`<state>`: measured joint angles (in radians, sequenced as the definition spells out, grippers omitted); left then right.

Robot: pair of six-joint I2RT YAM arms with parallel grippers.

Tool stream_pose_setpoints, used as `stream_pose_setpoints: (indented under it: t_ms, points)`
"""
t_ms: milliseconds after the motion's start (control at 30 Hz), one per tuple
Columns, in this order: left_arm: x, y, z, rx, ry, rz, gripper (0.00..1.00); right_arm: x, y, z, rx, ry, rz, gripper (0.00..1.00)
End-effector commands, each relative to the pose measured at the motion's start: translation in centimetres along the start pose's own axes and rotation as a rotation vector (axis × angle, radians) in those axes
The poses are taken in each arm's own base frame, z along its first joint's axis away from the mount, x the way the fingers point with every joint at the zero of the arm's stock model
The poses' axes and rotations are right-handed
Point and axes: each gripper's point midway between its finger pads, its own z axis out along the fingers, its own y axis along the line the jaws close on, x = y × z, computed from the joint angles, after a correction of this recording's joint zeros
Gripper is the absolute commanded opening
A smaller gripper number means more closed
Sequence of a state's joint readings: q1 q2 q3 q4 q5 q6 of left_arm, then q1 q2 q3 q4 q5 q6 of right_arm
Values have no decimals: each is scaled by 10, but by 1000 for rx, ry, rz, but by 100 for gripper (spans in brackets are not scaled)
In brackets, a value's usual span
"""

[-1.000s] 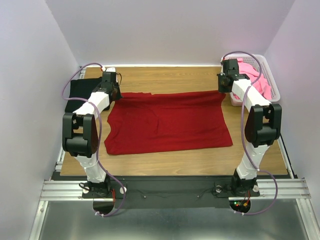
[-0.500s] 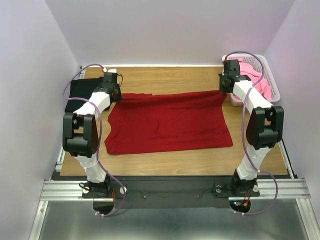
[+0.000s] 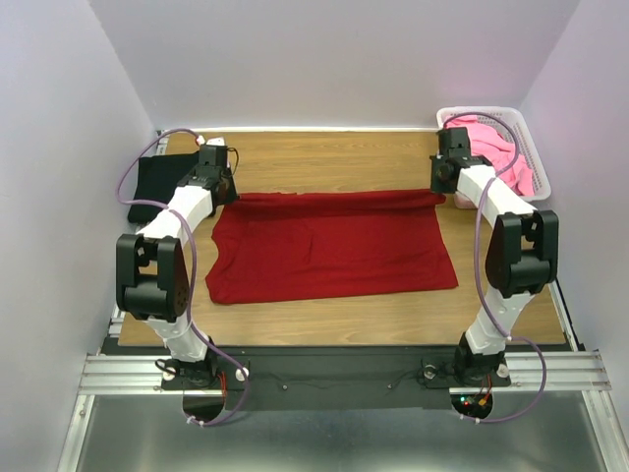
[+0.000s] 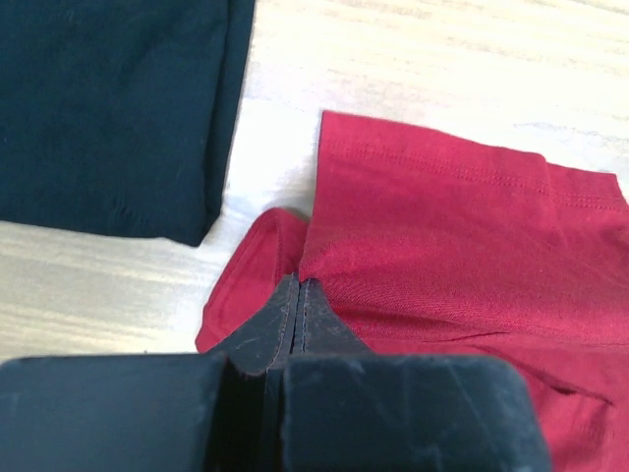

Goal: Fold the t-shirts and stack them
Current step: Fold the tshirt

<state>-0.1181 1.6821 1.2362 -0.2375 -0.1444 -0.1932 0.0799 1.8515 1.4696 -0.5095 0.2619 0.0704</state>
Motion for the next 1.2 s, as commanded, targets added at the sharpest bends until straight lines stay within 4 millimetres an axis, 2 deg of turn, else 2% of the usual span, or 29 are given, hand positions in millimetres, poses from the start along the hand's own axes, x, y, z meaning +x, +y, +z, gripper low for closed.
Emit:
stream_pose_setpoints:
  t_ms: [0,167,300,633,900,1033,1167]
  points:
    - [0,17,-17,-57,-23,-6,0,-24,-14,-23,43,-95,43,1]
    - [13,19,-17,-59,3,-8,0,-24,-20,-29,67,-107,59,1]
    - [16,19,-18,-61,4,-16,0,-19,-22,-32,73,-104,65,1]
    - [27,21,-16,-60,30,-12,0,10,-23,-22,87,-40,74,1]
    - [60,28,-8,-100,122,-28,0,46,-16,-1,91,53,113,1]
    - [78,27,-3,-97,175,-37,0,57,-15,8,108,82,126,1]
    - [87,29,-3,-103,195,-50,0,64,-14,12,108,99,136,1]
